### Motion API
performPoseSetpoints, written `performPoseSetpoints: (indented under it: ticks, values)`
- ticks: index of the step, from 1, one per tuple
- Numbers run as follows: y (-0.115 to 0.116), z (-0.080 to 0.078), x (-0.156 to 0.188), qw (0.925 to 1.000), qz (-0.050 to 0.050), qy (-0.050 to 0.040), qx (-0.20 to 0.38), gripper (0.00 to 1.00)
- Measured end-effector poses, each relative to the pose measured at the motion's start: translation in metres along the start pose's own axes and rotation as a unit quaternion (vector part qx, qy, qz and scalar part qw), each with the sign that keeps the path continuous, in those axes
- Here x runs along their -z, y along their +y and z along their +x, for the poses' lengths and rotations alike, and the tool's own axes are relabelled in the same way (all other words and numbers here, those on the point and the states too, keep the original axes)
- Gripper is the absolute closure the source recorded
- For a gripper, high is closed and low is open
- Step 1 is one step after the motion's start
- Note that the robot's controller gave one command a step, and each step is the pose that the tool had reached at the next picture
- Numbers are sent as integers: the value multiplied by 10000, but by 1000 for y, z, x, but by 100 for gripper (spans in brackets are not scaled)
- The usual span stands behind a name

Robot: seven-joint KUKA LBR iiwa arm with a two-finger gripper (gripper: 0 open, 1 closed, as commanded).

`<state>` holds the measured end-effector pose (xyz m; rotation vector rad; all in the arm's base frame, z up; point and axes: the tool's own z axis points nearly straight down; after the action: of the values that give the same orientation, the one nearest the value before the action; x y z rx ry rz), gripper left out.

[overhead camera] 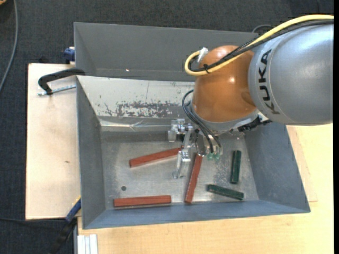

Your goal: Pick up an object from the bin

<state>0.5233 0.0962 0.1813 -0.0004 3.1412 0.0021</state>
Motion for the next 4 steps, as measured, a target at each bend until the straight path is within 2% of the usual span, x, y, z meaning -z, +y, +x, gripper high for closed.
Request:
performPoseSetpoints:
  ticks: [1, 2, 3, 4]
  values:
    - [10, -39, -58, 9989, -3, -41, 460, 0]
    - [11, -47, -114, 9993, 2, 22, 379, 0]
    - [13, -61, -110, 9999, -6, -29, 144, 0]
    - [12, -51, -112, 9995, 1, -1, 328, 0]
